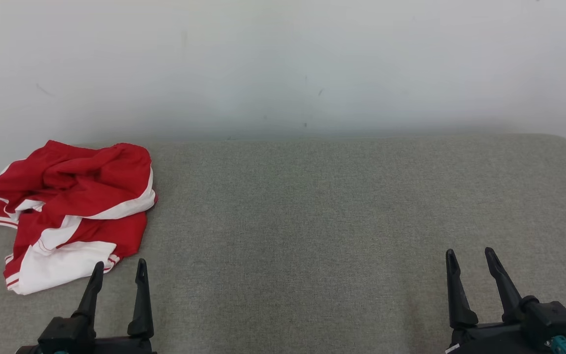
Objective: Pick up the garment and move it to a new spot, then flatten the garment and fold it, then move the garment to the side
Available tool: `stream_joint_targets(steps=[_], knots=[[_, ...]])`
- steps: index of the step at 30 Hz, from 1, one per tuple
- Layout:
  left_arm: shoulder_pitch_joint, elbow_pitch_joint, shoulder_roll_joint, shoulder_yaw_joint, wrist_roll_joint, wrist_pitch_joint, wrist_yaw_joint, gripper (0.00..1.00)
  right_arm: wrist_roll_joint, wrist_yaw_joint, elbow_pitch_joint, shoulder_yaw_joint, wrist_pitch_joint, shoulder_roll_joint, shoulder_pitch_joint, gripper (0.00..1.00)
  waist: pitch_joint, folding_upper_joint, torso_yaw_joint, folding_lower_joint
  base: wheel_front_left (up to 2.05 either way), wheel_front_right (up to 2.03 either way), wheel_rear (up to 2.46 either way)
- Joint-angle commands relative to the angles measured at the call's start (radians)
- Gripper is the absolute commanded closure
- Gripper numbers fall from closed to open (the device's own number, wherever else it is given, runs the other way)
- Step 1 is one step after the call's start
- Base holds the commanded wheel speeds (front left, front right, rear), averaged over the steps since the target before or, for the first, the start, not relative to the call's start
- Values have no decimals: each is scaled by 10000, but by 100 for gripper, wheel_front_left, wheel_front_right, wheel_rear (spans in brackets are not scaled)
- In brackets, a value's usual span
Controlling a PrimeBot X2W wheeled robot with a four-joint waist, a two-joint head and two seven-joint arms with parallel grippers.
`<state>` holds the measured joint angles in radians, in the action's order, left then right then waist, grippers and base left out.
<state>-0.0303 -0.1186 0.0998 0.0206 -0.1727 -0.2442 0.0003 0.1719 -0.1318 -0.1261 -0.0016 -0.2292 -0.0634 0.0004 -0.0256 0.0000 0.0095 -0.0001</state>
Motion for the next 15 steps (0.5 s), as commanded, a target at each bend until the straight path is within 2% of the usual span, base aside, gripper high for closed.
stream_joint_targets(steps=[1,10,15], knots=[[158,17,-26,19,184,-67,37,0,-196,19,77,-12,-9,-21,71,0,-9,0,-5,1,0,0,0],[134,-7,12,151,664,-231,105,0,-591,21,258,-29,113,12,211,0,-34,0,13,1,0,0,0],[124,24,14,105,346,-182,20,0,-346,21,297,-32,258,34,216,0,-24,0,36,1,0,0,0]])
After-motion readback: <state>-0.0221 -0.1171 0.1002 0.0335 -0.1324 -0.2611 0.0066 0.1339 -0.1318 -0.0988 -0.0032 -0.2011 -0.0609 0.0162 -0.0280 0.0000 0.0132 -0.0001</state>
